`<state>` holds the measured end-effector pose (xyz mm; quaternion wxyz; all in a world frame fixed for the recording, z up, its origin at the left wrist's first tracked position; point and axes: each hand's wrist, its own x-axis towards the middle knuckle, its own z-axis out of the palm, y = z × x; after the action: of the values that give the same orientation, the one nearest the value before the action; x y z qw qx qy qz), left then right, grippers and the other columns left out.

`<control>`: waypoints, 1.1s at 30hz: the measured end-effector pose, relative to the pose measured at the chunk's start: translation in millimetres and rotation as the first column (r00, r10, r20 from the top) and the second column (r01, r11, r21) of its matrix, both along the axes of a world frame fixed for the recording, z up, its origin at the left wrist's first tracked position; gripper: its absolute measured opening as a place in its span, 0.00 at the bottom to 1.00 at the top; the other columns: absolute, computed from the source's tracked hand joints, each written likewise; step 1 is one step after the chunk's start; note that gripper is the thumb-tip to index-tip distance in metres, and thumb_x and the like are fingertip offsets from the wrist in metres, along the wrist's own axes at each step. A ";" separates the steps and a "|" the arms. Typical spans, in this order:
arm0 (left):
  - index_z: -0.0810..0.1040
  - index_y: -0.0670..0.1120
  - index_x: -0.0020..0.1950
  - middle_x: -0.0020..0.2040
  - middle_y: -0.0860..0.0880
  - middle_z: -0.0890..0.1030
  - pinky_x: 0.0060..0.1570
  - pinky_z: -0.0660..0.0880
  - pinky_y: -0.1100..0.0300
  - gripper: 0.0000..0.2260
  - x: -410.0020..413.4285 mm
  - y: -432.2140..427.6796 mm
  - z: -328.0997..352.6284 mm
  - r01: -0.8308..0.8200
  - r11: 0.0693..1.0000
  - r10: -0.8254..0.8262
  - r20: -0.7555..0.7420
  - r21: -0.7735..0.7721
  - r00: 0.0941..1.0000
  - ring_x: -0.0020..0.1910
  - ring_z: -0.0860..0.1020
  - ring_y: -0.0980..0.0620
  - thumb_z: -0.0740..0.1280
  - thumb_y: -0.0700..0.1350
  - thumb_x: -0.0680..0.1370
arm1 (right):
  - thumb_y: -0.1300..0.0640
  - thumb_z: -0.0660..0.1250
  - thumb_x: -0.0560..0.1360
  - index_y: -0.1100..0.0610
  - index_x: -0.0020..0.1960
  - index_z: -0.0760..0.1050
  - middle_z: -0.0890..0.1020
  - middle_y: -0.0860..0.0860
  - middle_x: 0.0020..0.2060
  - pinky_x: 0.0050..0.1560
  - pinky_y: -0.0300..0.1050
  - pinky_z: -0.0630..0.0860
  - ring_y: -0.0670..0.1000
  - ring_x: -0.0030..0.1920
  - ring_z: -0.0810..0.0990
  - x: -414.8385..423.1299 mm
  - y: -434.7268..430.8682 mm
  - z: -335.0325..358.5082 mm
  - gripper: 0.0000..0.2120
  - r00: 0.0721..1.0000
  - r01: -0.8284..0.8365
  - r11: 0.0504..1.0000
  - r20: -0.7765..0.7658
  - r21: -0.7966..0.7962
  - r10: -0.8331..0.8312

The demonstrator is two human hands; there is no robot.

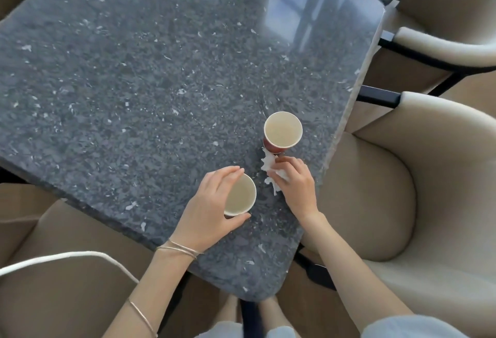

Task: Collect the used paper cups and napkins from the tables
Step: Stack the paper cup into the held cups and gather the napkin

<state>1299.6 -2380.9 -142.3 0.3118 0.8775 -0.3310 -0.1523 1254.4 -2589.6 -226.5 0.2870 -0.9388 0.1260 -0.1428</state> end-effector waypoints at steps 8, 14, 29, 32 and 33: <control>0.66 0.47 0.70 0.68 0.52 0.68 0.61 0.62 0.63 0.35 -1.6 2.3 0.2 -0.003 1.000 0.003 0.004 0.019 1.000 0.64 0.67 0.52 0.75 0.51 0.67 | 0.60 0.58 0.78 0.59 0.66 0.71 0.71 0.56 0.65 0.64 0.41 0.63 0.52 0.62 0.67 -24.4 -13.3 12.5 0.17 0.948 -0.274 0.960 -0.151 0.059 0.280; 0.66 0.47 0.70 0.67 0.52 0.69 0.59 0.65 0.61 0.35 -2.7 0.8 0.3 -0.018 1.000 0.018 0.008 0.010 1.000 0.64 0.67 0.51 0.76 0.50 0.67 | 0.61 0.74 0.69 0.60 0.56 0.79 0.76 0.58 0.60 0.51 0.54 0.73 0.59 0.49 0.75 -21.5 -15.3 11.2 0.16 0.957 -0.280 0.956 -0.107 -0.088 0.271; 0.67 0.46 0.70 0.66 0.54 0.68 0.65 0.56 0.72 0.35 17.3 -18.3 62.3 -0.072 0.986 0.088 0.104 -0.151 0.991 0.63 0.66 0.55 0.75 0.51 0.66 | 0.69 0.76 0.62 0.62 0.48 0.79 0.83 0.53 0.44 0.37 0.48 0.79 0.57 0.43 0.80 -23.5 -14.9 30.0 0.16 0.964 -0.245 0.969 -0.108 0.007 0.245; 0.67 0.45 0.69 0.65 0.54 0.68 0.65 0.57 0.70 0.35 28.7 -35.0 85.1 -0.033 0.984 0.058 0.138 -0.178 0.989 0.63 0.67 0.54 0.76 0.50 0.66 | 0.69 0.76 0.62 0.61 0.51 0.79 0.83 0.54 0.44 0.41 0.46 0.79 0.56 0.43 0.81 -28.1 -21.0 48.2 0.18 0.977 -0.185 0.981 -0.101 0.052 0.189; 0.67 0.44 0.69 0.65 0.53 0.68 0.65 0.57 0.70 0.35 31.9 -41.0 91.7 -0.022 0.984 0.048 0.144 -0.178 0.988 0.63 0.67 0.54 0.76 0.50 0.66 | 0.68 0.76 0.63 0.61 0.53 0.79 0.83 0.54 0.45 0.41 0.46 0.79 0.56 0.43 0.81 -29.5 -22.8 56.0 0.19 0.983 -0.157 0.985 -0.088 0.072 0.163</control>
<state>1331.5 -2421.9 -50.6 0.3654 0.8611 -0.3497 -0.0518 1224.9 -2612.3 -170.4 0.3216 -0.9418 0.0679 -0.0709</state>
